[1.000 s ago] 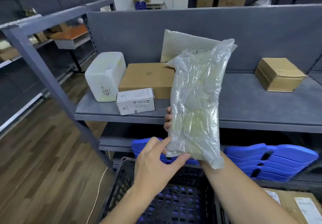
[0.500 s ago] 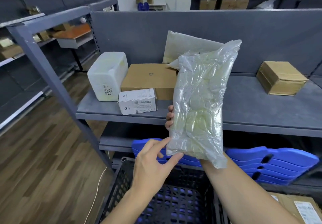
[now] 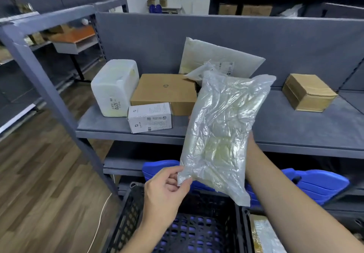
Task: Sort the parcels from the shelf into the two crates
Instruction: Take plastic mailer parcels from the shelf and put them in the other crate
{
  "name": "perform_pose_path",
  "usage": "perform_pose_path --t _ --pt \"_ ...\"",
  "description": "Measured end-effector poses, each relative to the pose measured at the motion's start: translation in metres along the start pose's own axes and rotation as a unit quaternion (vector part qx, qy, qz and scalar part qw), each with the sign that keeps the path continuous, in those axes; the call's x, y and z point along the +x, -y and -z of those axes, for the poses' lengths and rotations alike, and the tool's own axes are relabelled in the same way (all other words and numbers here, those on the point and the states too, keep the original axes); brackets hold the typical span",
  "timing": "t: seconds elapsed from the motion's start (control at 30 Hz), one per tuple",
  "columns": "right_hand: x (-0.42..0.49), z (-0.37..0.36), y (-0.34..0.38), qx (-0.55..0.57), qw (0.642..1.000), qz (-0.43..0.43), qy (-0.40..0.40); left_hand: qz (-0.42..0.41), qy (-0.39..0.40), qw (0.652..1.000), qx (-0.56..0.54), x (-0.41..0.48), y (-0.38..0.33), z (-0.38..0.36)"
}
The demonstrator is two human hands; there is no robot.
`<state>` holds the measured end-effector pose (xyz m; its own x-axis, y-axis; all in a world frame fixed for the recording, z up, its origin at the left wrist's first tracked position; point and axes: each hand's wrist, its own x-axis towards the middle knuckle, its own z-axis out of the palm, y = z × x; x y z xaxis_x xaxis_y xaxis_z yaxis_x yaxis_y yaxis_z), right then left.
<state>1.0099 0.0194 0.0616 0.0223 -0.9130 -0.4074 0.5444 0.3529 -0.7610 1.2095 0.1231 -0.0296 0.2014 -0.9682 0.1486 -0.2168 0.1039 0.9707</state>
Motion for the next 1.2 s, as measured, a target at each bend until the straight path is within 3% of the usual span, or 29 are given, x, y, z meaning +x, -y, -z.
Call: perform_pose_path --t 0.03,0.1,0.2,0.27,0.3,0.43,0.53,0.6,0.63,0.7,0.77,0.8,0.9,1.07,1.13,1.2 --pt "0.003 -0.001 0.005 0.062 0.997 0.043 0.021 0.011 -0.002 1.0 -0.012 0.0 0.003 0.001" --pt "0.001 -0.008 0.02 0.097 0.99 0.046 0.091 0.039 0.005 0.998 -0.058 0.0 0.01 0.002" --pt "0.023 0.005 0.021 0.078 0.986 0.038 0.143 0.121 0.05 0.97 -0.204 0.003 0.005 0.003" --pt "0.038 0.009 0.019 0.017 0.985 0.07 0.159 0.22 0.097 0.893 -0.381 0.004 0.0 0.006" --pt "0.046 0.008 0.018 -0.036 0.987 0.093 0.128 0.261 0.121 0.844 -0.452 0.004 -0.001 0.008" --pt "0.066 0.008 0.021 -0.237 0.964 0.113 0.037 0.366 0.148 0.691 -0.605 0.005 0.014 0.019" --pt "0.071 0.002 0.028 -0.267 0.957 0.113 0.006 0.292 0.246 0.686 -0.62 0.004 0.02 0.022" --pt "0.073 -0.004 0.032 -0.245 0.962 0.122 -0.008 0.301 0.192 0.685 -0.635 0.005 0.047 0.027" --pt "0.073 -0.007 0.033 -0.241 0.962 0.127 -0.007 0.306 0.2 0.684 -0.631 0.005 0.05 0.027" --pt "0.073 -0.012 0.034 -0.244 0.96 0.136 -0.01 0.319 0.237 0.649 -0.649 0.006 0.052 0.025" --pt "0.074 -0.014 0.035 -0.242 0.959 0.148 -0.02 0.316 0.212 0.695 -0.61 0.004 0.05 0.025" --pt "0.074 -0.015 0.037 -0.238 0.958 0.158 -0.03 0.304 0.187 0.742 -0.568 0.003 0.052 0.024" --pt "0.068 -0.015 0.043 -0.239 0.951 0.19 -0.05 0.305 0.216 0.822 -0.429 0.004 0.052 0.038" --pt "0.048 -0.014 0.057 -0.3 0.918 0.261 -0.007 0.201 0.167 0.872 -0.413 0.037 0.048 0.096" --pt "0.037 -0.018 0.061 -0.343 0.894 0.288 0.015 0.155 0.136 0.927 -0.314 0.051 0.03 0.104" --pt "0.028 -0.027 0.052 -0.377 0.877 0.296 0.032 0.119 0.162 0.953 -0.229 0.055 0.015 0.09"
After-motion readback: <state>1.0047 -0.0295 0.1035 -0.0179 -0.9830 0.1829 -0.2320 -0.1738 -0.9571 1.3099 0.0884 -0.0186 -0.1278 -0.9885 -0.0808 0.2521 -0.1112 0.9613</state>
